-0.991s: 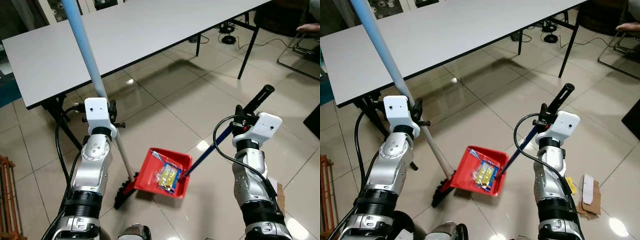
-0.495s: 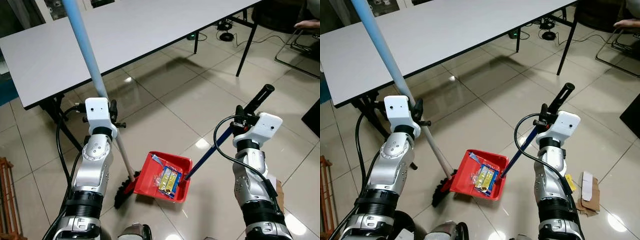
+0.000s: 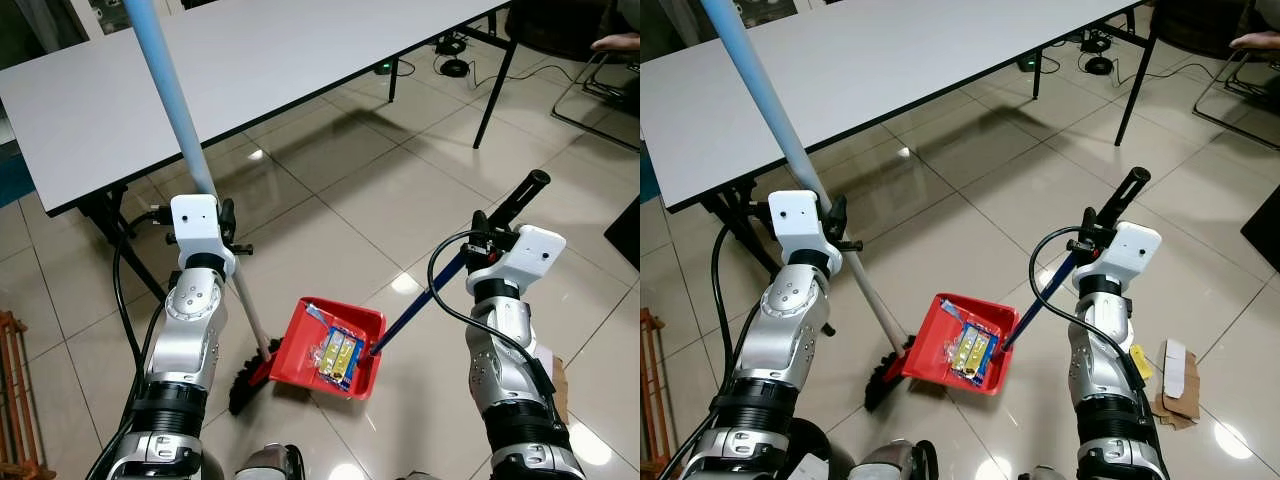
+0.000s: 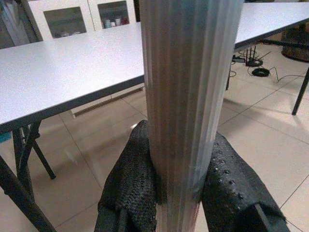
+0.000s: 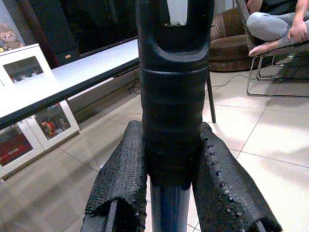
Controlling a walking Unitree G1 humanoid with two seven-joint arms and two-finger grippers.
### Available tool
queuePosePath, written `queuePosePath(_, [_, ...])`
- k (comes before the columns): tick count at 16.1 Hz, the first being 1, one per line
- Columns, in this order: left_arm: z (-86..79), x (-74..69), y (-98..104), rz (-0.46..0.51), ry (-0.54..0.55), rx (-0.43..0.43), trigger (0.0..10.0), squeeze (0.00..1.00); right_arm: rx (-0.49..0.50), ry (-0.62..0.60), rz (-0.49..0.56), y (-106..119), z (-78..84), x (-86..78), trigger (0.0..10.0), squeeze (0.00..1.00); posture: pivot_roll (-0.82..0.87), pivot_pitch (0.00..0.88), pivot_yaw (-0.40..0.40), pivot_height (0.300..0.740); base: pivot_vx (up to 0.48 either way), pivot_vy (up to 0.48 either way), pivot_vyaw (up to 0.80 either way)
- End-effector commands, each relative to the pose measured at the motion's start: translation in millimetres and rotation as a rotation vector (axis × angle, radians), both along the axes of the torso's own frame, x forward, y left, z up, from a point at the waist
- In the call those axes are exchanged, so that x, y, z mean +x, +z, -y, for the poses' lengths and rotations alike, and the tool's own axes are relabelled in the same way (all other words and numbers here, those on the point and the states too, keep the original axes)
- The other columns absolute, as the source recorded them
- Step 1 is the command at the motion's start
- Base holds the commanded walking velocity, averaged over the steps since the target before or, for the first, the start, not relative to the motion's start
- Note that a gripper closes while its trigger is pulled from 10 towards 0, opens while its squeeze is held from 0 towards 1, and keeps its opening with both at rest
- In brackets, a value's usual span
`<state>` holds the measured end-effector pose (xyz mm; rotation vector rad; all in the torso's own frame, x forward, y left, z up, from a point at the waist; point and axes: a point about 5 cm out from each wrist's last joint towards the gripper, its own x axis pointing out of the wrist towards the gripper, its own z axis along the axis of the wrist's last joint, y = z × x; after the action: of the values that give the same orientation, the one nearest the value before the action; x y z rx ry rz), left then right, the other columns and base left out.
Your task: Sweep floor
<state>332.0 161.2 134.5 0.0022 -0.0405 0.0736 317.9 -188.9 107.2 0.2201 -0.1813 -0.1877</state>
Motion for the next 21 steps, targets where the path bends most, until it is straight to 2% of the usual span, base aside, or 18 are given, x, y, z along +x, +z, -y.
queuePosePath(1, [-1.1, 1.8, 11.8, 0.043, 0.001, -0.013, 10.0, 0.0, 0.015, 0.004, 0.04, 8.8, -3.5, 2.7, 10.0, 0.0, -0.03, 0.102, 0.078, 0.74, 0.0, 0.0, 0.0])
queuePosePath(9, [0.3, 1.4, 12.4, 0.046, -0.004, -0.013, 10.0, 0.0, 0.009, -0.001, 0.025, 6.8, -3.3, 2.4, 10.0, 0.0, -0.03, 0.103, 0.079, 0.74, 0.0, 0.0, 0.0])
queuePosePath(21, [1.6, 1.1, 13.3, 0.052, -0.013, -0.007, 10.0, 0.0, 0.009, 0.0, 0.021, 7.2, -3.4, 3.4, 10.0, 0.0, -0.03, 0.103, 0.076, 0.74, -0.226, 0.0, 0.0])
